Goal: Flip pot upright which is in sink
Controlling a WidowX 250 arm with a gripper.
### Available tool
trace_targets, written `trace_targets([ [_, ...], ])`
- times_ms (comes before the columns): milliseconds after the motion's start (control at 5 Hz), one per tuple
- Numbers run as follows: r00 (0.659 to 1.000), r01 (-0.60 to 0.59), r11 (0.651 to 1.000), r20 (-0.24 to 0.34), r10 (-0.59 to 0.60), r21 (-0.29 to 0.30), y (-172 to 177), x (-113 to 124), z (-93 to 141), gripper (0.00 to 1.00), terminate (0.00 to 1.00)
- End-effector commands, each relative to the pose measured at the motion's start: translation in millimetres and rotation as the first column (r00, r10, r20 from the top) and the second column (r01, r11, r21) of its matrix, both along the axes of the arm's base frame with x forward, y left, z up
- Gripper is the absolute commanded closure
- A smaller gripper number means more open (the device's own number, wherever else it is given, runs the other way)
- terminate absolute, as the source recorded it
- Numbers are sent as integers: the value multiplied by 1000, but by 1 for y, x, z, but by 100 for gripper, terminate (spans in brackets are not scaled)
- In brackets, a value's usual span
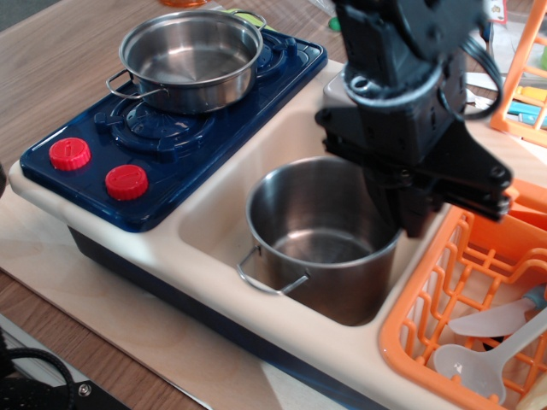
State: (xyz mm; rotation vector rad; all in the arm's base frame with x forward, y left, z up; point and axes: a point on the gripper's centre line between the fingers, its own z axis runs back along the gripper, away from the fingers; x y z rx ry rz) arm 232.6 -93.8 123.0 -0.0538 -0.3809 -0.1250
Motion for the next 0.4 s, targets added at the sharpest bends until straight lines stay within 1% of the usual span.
trace_targets([
  [0,976,89,969,175,-131,230,-1,6,5,0,0],
  [200,976,89,969,175,-131,230,-1,6,5,0,100],
])
